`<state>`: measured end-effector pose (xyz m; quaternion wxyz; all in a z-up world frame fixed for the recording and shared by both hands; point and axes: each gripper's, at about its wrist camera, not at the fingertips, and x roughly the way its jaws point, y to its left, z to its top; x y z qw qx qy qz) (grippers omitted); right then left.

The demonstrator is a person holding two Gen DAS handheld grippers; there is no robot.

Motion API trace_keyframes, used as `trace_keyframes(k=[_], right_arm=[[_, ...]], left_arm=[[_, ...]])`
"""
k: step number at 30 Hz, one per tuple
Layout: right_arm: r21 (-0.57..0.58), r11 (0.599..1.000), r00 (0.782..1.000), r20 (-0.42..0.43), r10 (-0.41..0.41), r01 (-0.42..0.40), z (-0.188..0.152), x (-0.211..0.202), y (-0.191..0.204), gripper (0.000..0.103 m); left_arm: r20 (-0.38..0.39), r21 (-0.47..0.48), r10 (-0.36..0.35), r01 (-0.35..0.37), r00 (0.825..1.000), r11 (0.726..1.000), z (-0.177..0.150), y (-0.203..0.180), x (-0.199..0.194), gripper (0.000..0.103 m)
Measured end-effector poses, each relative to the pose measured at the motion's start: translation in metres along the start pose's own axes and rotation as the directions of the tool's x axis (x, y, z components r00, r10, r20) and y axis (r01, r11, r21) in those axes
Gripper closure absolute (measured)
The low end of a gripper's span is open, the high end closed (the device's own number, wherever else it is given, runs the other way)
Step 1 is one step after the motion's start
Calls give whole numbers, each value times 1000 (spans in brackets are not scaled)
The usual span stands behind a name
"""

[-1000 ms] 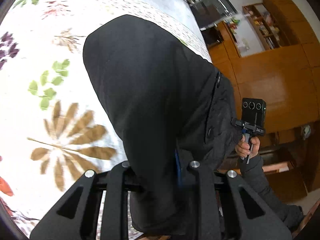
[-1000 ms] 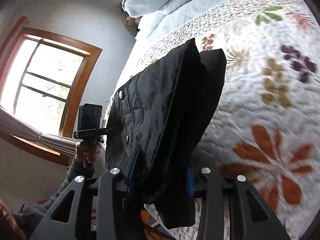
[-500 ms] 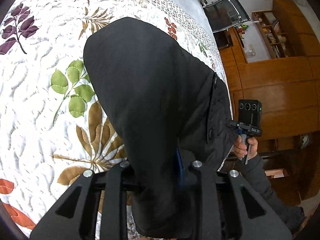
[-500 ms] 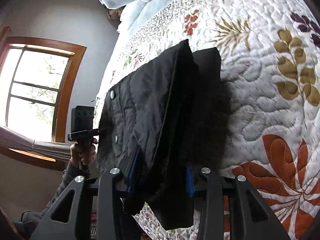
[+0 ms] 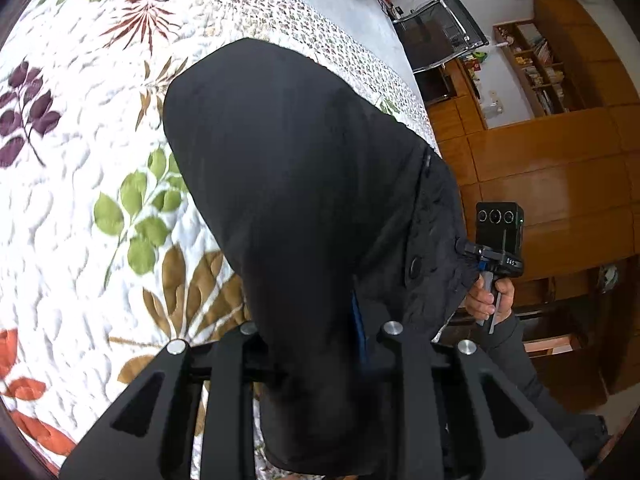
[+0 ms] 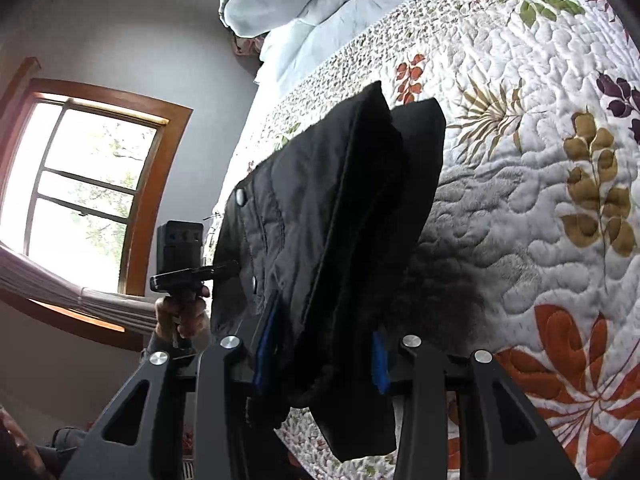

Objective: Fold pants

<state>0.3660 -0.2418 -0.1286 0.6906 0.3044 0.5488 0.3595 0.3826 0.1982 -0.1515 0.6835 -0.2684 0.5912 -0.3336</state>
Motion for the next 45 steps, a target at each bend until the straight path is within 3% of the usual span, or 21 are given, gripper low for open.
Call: trace_keyframes(k=[5, 7, 8, 9, 10, 13, 15, 17, 20, 23, 26, 31, 33, 35, 37, 38, 39, 40, 41, 44, 45], right_arm=[[48, 998, 1000, -8, -29, 30, 2, 9, -26, 63], [61, 997, 999, -9, -48, 48, 0, 11, -36, 51], [57, 996, 998, -12, -66, 67, -1, 13, -37, 46], [50, 996, 997, -18, -77, 78, -4, 14, -38, 36], [41, 995, 996, -16, -86, 87, -7, 13, -37, 30], [31, 993, 993, 23, -114, 113, -12, -3, -28, 24], [6, 983, 979, 97, -181, 181, -11, -24, -14, 24], [-51, 973, 964, 152, -216, 226, -13, -40, 8, 24], [-205, 928, 943, 187, -274, 311, -23, -38, 58, 25], [-281, 910, 951, 142, -275, 305, -36, -14, 79, 25], [-299, 899, 948, 83, -308, 319, -44, 16, 77, 26], [-266, 894, 932, 62, -357, 360, -52, 33, 48, 27], [-251, 897, 932, 90, -352, 363, -56, 23, 56, 26], [-222, 883, 910, 142, -389, 412, -65, 8, 71, 16], [-231, 849, 874, 229, -428, 476, -85, -11, 99, 8], [-250, 825, 855, 269, -443, 507, -98, -17, 114, 7], [-273, 793, 830, 313, -462, 544, -115, -24, 132, 3], [-281, 764, 803, 352, -481, 581, -134, -30, 149, 4], [-280, 750, 788, 371, -491, 599, -147, -34, 159, 4], [-261, 728, 758, 396, -518, 634, -190, -41, 190, 4], [-241, 711, 733, 413, -541, 661, -204, -43, 200, 4]], left_arm=[[-31, -36, 13, -14, 999, 999, 7, 19, 22, 77], [-22, -50, -8, 7, 1000, 999, 7, 24, 23, 67], [-15, -62, 5, -6, 1000, 998, 5, 30, 23, 46], [-8, -78, 24, -25, 1000, 997, 4, 34, 22, 9], [5, -98, 45, -45, 999, 994, 2, 36, 19, 3], [64, -138, 59, -50, 996, 989, -4, 37, 0, 4], [110, -124, 140, -126, 984, 984, -9, 29, -17, 4], [167, -86, 272, -260, 948, 962, -16, 12, -32, 3], [225, -14, 389, -396, 894, 918, -31, -21, -40, 3], [251, 47, 410, -435, 877, 899, -46, -51, -31, 3], [226, 105, 492, -523, 841, 846, -56, -69, 0, 3], [154, 96, 486, -503, 860, 859, -71, -40, 30, 3], [192, 87, 495, -518, 847, 851, -74, -44, 25, 3], [257, 81, 543, -578, 799, 812, -85, -60, 12, 3], [347, 77, 591, -650, 729, 756, -103, -85, -3, 3], [400, 84, 625, -706, 670, 703, -117, -104, -10, 3], [438, 91, 642, -742, 629, 664, -130, -120, -15, 3], [464, 91, 648, -760, 604, 644, -140, -131, -19, 3], [496, 87, 646, -774, 580, 627, -155, -147, -25, 3], [542, 65, 621, -765, 567, 641, -186, -184, -43, 3], [555, 48, 622, -768, 552, 639, -199, -193, -49, 3]])
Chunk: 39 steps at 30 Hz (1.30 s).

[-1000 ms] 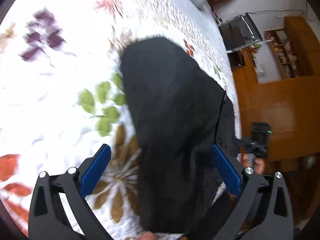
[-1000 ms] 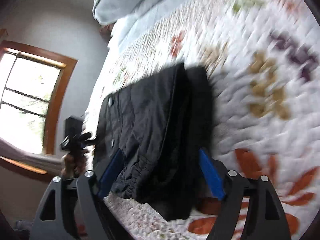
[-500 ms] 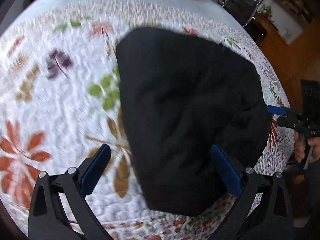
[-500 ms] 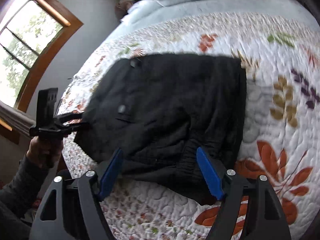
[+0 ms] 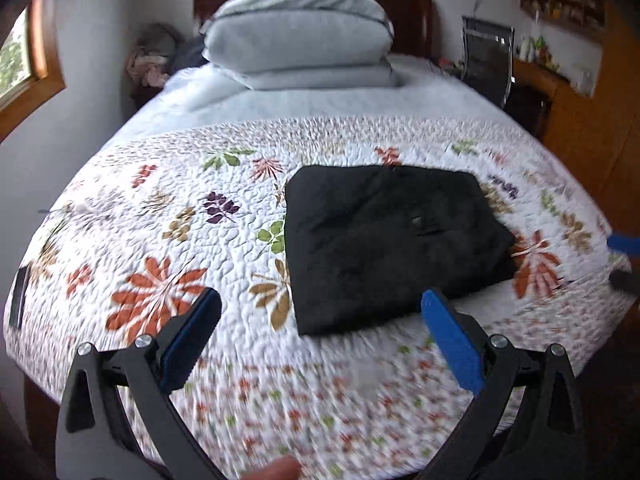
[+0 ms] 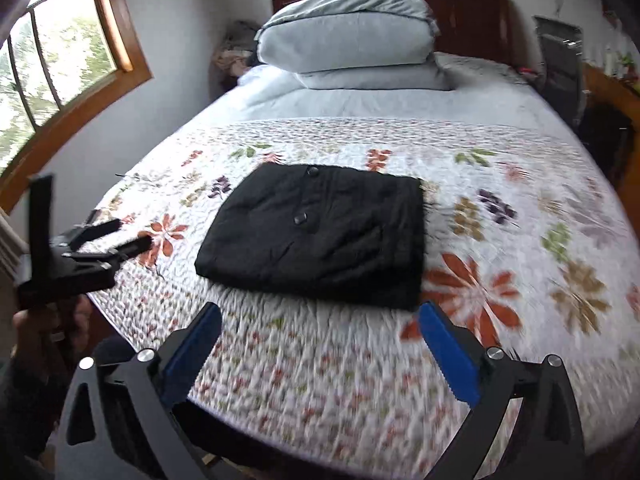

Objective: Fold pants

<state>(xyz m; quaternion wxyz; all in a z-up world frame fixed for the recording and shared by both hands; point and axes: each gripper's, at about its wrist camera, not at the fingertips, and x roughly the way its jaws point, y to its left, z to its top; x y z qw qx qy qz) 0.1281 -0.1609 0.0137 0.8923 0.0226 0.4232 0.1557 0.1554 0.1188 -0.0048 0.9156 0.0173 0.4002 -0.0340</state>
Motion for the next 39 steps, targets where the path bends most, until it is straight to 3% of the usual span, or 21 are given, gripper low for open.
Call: trace_keyframes(k=[3, 6, 9, 15, 23, 28, 31, 39], right_arm=[[37, 995, 995, 43, -90, 88, -19, -32, 15, 4], [91, 992, 992, 84, -94, 86, -34, -63, 22, 4], [58, 991, 982, 142, -125, 118, -45, -89, 32, 4], [30, 993, 974, 194, -119, 116, -55, -122, 44, 4], [-13, 994, 975, 195, -108, 113, -68, -137, 65, 4], [-33, 994, 971, 216, -99, 109, -77, -149, 77, 4], [-38, 993, 968, 228, -104, 116, -79, -154, 80, 4], [-38, 990, 960, 253, -120, 134, -72, -154, 82, 4]], left_arm=[[40, -21, 52, -51, 998, 998, -10, -8, -42, 3], [49, -17, 49, -48, 998, 999, -21, -18, -74, 3], [78, 14, 125, -126, 989, 992, -29, -34, -100, 3], [127, 23, 80, -83, 989, 996, -42, -50, -147, 3], [138, -48, 62, -56, 988, 997, -54, -47, -176, 3], [158, -68, 89, -79, 983, 995, -62, -41, -187, 3], [173, -61, 113, -103, 978, 993, -64, -40, -189, 3], [192, -32, 94, -90, 977, 995, -59, -43, -176, 3]])
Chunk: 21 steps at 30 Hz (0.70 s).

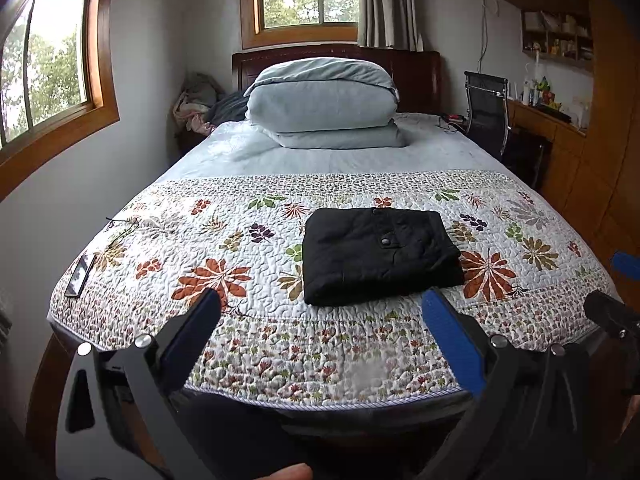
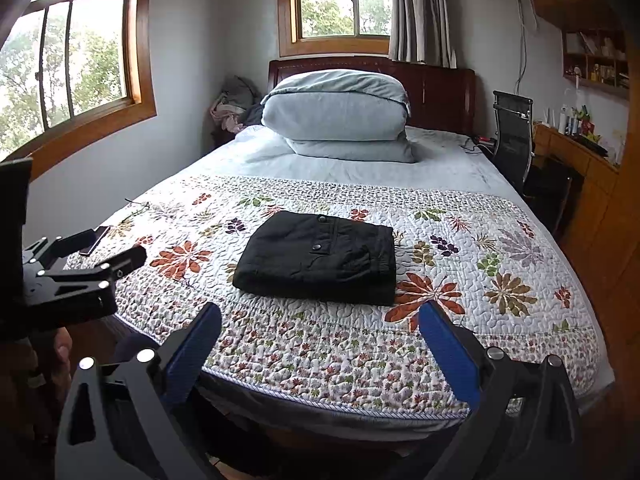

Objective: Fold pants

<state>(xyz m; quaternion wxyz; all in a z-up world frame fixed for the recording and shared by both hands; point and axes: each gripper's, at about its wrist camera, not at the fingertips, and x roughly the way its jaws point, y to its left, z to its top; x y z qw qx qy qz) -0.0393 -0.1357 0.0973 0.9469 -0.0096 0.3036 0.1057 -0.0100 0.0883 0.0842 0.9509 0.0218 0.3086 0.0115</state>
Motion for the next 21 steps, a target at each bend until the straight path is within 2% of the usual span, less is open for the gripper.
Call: trace_keyframes(k=[11, 16, 21], right_arm=[[-24, 999, 999, -21, -46, 46, 14, 37, -7, 4], [-1, 998, 992, -110, -60, 61, 16, 64, -14, 4], [-1, 997, 975, -209, -74, 75, 14, 90, -18, 4]], left_arm=[[-48, 21, -15, 16, 999, 1000, 3, 1, 41, 3], [-78, 15, -7, 9, 997, 1000, 2, 1, 56, 3], [-109, 29, -2, 5, 994, 1000, -1, -3, 69, 3]])
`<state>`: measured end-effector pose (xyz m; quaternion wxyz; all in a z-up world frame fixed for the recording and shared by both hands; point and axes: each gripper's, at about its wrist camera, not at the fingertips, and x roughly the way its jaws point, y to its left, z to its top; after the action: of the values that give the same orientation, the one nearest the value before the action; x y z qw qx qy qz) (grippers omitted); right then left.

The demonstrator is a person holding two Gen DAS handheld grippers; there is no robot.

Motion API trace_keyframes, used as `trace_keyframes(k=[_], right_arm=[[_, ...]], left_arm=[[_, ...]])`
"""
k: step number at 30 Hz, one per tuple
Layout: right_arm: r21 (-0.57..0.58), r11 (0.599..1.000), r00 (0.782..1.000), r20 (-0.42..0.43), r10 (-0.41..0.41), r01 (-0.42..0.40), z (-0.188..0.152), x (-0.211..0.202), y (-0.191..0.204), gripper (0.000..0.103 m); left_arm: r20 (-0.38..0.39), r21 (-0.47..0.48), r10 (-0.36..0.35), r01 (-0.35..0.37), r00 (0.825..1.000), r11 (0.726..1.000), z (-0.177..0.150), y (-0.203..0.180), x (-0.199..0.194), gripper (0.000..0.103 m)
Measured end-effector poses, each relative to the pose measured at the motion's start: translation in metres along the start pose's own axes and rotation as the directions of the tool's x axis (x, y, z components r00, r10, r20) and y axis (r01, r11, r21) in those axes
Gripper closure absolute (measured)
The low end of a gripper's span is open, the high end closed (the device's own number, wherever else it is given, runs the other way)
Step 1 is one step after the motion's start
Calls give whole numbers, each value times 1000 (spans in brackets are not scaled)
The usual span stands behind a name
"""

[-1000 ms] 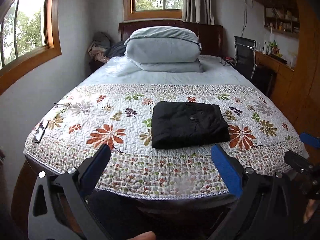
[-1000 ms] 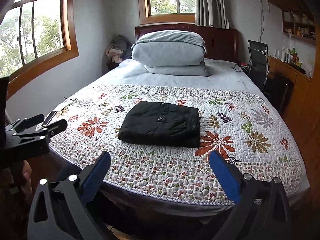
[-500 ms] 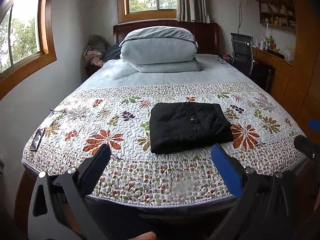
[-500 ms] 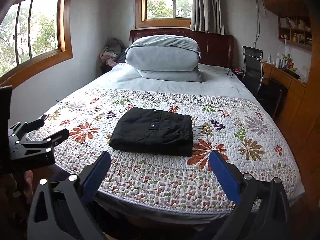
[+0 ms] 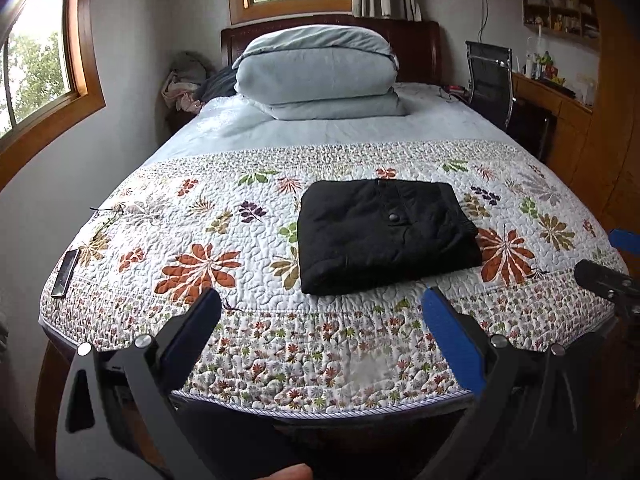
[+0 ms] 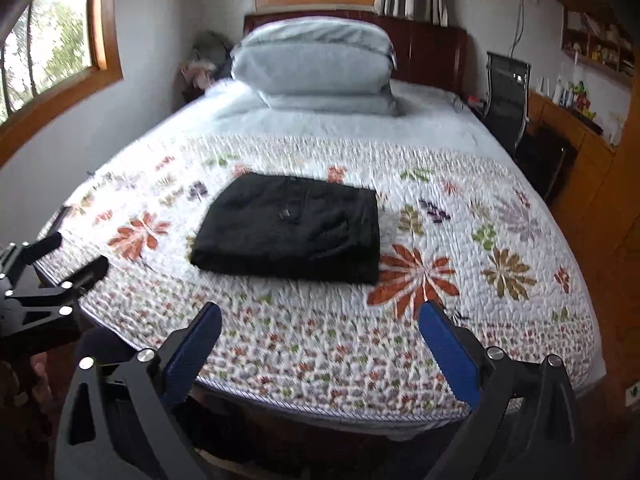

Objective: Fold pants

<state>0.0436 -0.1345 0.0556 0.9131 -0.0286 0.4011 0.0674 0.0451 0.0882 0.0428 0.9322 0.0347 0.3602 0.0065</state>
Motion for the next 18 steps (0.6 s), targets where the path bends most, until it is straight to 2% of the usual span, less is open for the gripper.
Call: trace_keyframes(k=[6, 12, 18], right_arm=[[11, 1000, 999, -30, -26, 26, 4, 16, 0, 4], [-8, 1000, 1000, 3, -8, 8, 8, 21, 7, 4], [-12, 1000, 999, 36, 5, -4, 13, 22, 10, 4]], left_arm=[[-28, 4, 1, -1, 1000, 1000, 0, -2, 14, 3], [-72, 5, -8, 8, 997, 1000, 0, -8, 32, 3], [-71, 5, -3, 4, 997, 1000, 2, -8, 35, 3]])
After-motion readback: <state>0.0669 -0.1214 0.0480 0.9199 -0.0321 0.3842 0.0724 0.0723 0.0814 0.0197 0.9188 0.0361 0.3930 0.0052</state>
